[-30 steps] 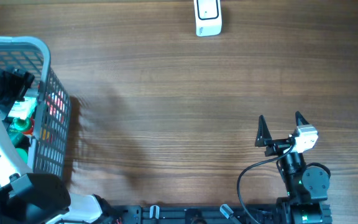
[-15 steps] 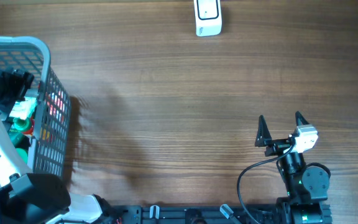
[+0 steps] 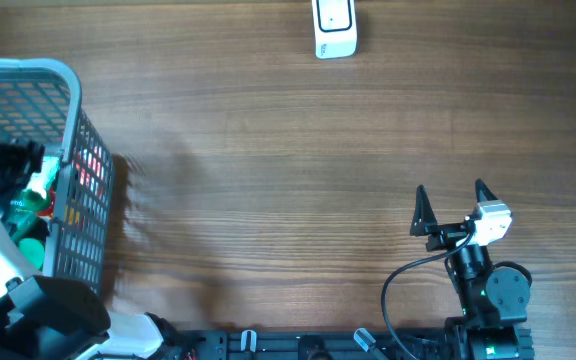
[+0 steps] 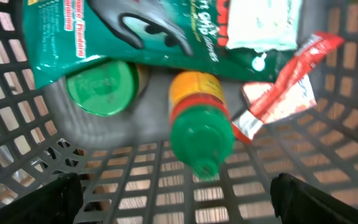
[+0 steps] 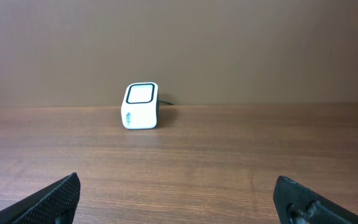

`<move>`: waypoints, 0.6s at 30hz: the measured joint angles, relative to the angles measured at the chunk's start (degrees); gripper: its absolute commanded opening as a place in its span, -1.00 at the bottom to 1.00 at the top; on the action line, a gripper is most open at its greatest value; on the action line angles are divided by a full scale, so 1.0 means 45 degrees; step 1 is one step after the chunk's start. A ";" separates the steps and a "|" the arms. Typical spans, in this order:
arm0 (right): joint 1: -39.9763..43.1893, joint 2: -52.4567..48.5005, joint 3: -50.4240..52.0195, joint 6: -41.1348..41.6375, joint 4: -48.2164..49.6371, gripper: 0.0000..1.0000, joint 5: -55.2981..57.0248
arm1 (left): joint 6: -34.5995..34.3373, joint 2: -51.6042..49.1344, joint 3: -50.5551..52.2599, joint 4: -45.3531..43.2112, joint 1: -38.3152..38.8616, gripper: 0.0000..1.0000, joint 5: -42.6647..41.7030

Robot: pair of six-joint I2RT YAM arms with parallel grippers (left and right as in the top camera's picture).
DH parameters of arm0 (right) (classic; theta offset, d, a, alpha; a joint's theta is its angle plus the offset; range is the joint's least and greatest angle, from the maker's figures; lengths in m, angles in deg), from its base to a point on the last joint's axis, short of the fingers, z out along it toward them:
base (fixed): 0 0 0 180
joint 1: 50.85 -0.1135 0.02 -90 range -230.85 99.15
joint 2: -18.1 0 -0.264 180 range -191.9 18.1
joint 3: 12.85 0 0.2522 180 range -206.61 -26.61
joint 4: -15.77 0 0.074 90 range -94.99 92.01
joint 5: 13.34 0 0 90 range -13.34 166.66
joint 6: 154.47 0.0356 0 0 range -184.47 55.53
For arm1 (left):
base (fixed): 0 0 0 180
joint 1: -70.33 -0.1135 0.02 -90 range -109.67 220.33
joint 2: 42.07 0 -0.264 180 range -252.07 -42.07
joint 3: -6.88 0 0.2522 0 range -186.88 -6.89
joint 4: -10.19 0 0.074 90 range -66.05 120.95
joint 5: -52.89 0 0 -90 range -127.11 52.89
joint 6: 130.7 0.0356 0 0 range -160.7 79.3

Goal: Scan the item barcode
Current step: 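Grasp the green-capped red sauce bottle with the left gripper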

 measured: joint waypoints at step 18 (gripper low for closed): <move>0.0000 0.0000 0.0000 0.0000 0.0000 1.00 0.0000 | 0.0622 -0.0015 0.2331 -0.2011 -0.0359 -0.17 -0.0583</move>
